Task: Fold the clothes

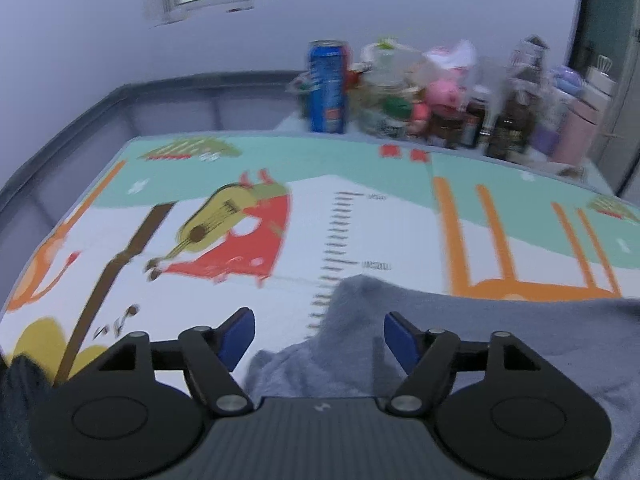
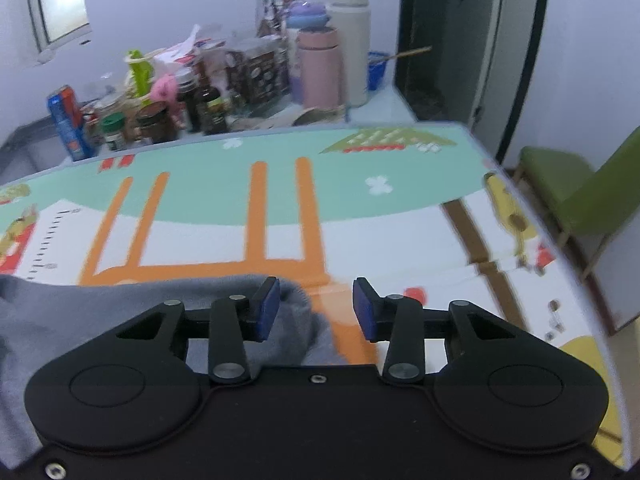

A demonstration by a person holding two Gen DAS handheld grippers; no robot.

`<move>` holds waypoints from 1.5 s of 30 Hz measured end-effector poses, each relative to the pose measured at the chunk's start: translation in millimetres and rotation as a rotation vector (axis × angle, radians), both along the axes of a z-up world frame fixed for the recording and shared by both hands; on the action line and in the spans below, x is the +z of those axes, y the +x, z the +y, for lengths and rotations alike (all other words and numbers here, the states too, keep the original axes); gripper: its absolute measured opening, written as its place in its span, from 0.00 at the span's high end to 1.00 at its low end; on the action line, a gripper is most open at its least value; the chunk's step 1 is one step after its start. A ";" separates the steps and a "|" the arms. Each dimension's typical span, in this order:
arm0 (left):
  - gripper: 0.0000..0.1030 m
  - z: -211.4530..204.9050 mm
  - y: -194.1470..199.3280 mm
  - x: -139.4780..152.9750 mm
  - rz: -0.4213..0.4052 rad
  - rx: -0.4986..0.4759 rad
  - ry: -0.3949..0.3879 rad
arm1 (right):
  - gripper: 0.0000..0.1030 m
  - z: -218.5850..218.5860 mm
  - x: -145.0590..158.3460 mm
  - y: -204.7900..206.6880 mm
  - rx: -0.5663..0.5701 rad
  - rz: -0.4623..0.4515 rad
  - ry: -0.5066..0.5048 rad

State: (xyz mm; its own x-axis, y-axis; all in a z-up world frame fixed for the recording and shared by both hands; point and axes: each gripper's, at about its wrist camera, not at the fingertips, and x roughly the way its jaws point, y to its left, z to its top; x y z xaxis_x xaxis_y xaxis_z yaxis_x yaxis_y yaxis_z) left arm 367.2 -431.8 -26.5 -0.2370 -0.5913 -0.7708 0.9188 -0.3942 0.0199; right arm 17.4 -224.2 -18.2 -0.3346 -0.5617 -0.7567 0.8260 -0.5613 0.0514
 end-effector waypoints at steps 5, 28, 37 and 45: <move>0.23 5.8 -30.3 -3.5 -0.055 -0.135 0.020 | 0.63 -8.6 -3.0 6.0 0.023 -0.103 0.014; 0.85 13.0 -56.9 -43.3 -0.137 -0.207 0.135 | 0.96 -38.7 -52.5 60.4 0.154 -0.097 0.187; 0.92 9.9 -32.3 -9.8 0.028 -0.157 0.148 | 0.97 -16.6 -14.2 49.0 0.137 -0.125 0.071; 0.92 7.4 -34.1 19.9 0.084 -0.122 0.059 | 0.97 -16.1 19.6 44.6 0.128 -0.084 -0.029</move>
State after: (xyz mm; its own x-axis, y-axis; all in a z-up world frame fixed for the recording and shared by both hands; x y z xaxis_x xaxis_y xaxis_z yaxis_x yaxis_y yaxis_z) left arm 333.1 -424.5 -6.6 -0.3696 -0.5083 -0.7779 0.8615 -0.5011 -0.0820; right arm 62.0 -240.3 1.4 -0.1953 -0.6178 -0.7617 0.8827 -0.4493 0.1381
